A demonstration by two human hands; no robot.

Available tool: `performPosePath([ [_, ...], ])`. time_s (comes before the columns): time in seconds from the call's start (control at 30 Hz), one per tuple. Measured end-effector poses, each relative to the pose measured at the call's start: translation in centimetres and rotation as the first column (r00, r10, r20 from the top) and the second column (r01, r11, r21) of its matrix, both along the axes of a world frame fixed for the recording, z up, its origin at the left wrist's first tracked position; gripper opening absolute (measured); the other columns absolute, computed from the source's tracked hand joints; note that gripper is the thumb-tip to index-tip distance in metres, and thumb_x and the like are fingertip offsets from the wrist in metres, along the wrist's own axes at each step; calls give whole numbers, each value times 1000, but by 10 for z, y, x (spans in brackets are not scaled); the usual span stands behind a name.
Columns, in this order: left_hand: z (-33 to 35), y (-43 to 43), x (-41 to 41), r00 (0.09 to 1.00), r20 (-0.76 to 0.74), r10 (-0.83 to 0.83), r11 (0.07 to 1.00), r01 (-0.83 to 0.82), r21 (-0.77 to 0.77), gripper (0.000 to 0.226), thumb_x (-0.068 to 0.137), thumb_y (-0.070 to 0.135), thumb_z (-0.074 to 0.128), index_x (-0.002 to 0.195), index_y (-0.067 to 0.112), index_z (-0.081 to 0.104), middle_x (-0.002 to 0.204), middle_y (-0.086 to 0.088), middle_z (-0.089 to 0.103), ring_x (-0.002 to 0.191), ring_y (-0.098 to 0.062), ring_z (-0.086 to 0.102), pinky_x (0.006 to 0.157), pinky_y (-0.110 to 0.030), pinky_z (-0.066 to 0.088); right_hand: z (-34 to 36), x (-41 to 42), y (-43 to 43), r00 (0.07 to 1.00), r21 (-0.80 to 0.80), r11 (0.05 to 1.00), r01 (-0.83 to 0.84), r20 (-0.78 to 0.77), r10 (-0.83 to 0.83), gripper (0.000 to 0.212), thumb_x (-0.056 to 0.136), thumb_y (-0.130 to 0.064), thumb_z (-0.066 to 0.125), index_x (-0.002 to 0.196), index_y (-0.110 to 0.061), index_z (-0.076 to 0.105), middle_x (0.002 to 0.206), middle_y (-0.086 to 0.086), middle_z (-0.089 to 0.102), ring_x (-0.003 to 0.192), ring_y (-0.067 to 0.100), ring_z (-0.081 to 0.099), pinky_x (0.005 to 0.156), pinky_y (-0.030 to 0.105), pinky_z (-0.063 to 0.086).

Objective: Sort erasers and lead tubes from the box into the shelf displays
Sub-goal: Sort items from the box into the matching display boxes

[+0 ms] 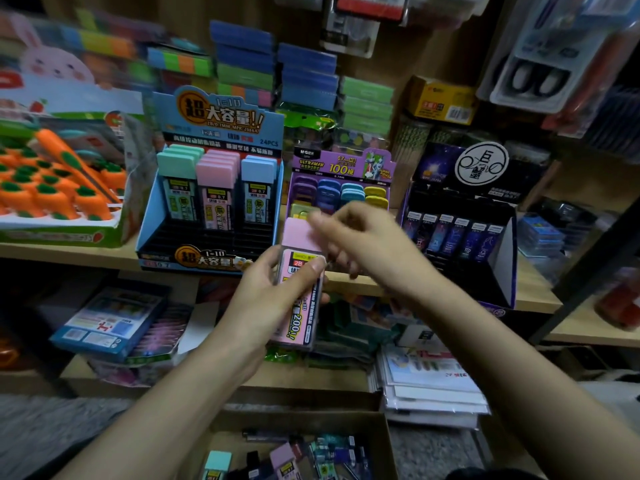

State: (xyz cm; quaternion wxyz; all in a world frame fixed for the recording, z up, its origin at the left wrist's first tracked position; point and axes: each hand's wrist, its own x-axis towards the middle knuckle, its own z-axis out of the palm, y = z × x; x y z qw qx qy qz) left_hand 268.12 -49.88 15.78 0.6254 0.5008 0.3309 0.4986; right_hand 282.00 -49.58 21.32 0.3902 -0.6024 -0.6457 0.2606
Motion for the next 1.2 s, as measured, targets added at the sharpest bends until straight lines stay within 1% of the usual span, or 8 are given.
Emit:
performPosePath([
  [0.13, -3, 0, -2, 999, 26, 28, 1000, -28, -3, 22, 80, 18, 65, 101, 18, 59, 72, 2, 72, 62, -11, 69, 51, -20, 52, -13, -7, -7, 954, -102, 991, -92, -295, 58, 19, 89, -23, 63, 86, -5, 58, 56, -5, 56, 44, 2, 52, 43, 16, 41],
  [0.27, -2, 0, -11, 997, 20, 76, 997, -75, -24, 20, 83, 36, 58, 97, 22, 61, 76, 0, 74, 65, -11, 69, 52, -22, 54, -14, -10, -6, 942, -62, 993, -98, -327, 73, 16, 90, -17, 60, 77, -9, 57, 52, -4, 64, 43, 1, 55, 41, 14, 41],
  [0.4, 3, 8, -33, 984, 59, 165, 986, -164, -25, 14, 94, 30, 49, 94, 21, 59, 72, 5, 73, 64, -8, 69, 49, -21, 53, -6, -14, -3, 902, -7, 998, -55, -429, 47, 16, 90, -16, 60, 76, -10, 55, 56, 0, 67, 46, 8, 56, 41, 18, 44],
  [0.6, 14, 24, -86, 940, 31, 339, 940, -340, 27, 12, 96, 28, 47, 94, 23, 57, 65, 7, 70, 56, -5, 65, 41, -22, 50, 17, -22, 22, 902, 247, 958, 147, -432, -27, 14, 91, -15, 60, 79, -11, 55, 48, -8, 60, 41, 4, 53, 42, 20, 47],
  [0.7, 13, 25, -110, 924, 21, 383, 923, -383, 28, 12, 96, 28, 47, 95, 24, 58, 66, 6, 71, 56, -4, 65, 42, -22, 50, 20, -48, 49, 929, 293, 944, 155, -368, -38, 13, 90, -17, 62, 79, -16, 55, 58, -3, 65, 51, 9, 61, 49, 31, 55],
  [0.8, 10, 24, -128, 917, 6, 398, 917, -398, 30, 12, 96, 27, 47, 96, 24, 58, 67, 6, 71, 55, -5, 65, 42, -23, 51, 16, -74, 78, 981, 370, 922, 116, -188, -48, 13, 87, -20, 65, 79, -17, 56, 74, 12, 67, 65, 22, 65, 63, 43, 53],
  [1.03, 6, 25, -150, 905, -4, 425, 905, -425, 32, 13, 96, 27, 48, 99, 23, 59, 68, 4, 71, 56, -5, 64, 43, -22, 51, 0, -100, 109, 972, 471, 875, -109, 234, -5, 18, 88, -27, 65, 96, -13, 59, 79, -4, 57, 72, 16, 57, 67, 37, 49],
  [1.2, 5, 24, -154, 911, -9, 412, 911, -412, 22, 13, 95, 28, 48, 100, 24, 60, 69, 4, 71, 57, -5, 64, 45, -23, 52, -3, -99, 112, 955, 462, 869, -179, 293, 41, 22, 87, -27, 65, 99, -9, 61, 85, 1, 62, 76, 16, 58, 68, 32, 48],
])
